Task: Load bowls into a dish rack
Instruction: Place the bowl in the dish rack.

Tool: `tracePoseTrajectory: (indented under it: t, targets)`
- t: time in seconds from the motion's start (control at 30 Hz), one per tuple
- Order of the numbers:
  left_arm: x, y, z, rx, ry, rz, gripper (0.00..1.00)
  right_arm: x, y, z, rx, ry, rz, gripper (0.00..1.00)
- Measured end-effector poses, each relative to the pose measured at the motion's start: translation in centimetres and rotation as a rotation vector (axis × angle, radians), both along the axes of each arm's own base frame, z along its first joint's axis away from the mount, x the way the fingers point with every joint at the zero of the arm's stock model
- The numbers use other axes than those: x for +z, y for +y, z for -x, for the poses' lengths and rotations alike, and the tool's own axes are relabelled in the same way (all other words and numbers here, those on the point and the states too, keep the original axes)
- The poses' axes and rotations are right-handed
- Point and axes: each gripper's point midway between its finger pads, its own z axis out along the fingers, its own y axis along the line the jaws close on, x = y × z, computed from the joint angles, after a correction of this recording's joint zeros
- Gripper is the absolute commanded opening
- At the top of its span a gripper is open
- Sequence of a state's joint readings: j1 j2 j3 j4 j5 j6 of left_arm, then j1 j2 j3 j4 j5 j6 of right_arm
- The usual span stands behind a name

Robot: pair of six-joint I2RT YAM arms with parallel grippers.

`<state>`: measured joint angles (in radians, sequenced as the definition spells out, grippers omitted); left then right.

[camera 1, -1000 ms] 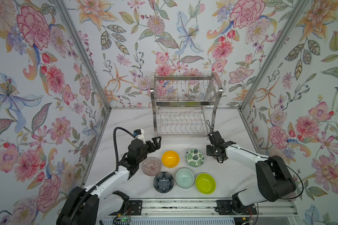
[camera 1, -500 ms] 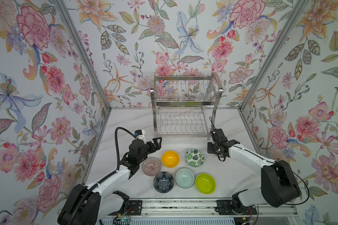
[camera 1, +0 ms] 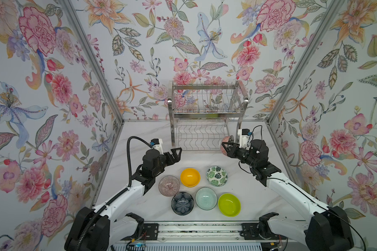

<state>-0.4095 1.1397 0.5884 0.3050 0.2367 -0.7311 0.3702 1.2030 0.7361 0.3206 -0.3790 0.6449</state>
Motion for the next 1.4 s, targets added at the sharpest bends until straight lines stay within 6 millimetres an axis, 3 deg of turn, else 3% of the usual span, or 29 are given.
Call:
tracePoseTrajectory:
  t: [0.27, 0.43, 0.7, 0.97, 1.4]
  targets:
    - [2.0, 3.5, -1.5, 0.070, -0.007, 0.046, 0.99, -2.5, 5.1, -2.2, 0.116, 0.020, -0.097, 0.00]
    - [2.6, 5.2, -2.6, 0.110, 0.005, 0.116, 0.99, -3.0, 7.7, -4.4, 0.155, 0.017, -0.165, 0.00]
    - [2.7, 5.0, -4.6, 0.078, 0.036, 0.221, 0.99, -2.9, 10.4, -8.3, 0.183, -0.008, -0.240, 0.00]
    - [4.0, 5.5, -5.5, 0.084, 0.011, 0.277, 0.99, -3.8, 13.4, -12.0, 0.230, 0.009, -0.328, 0.00]
    - [3.8, 7.6, -6.4, 0.153, 0.011, 0.285, 0.99, -5.6, 17.3, -15.7, 0.258, 0.050, -0.399, 0.00]
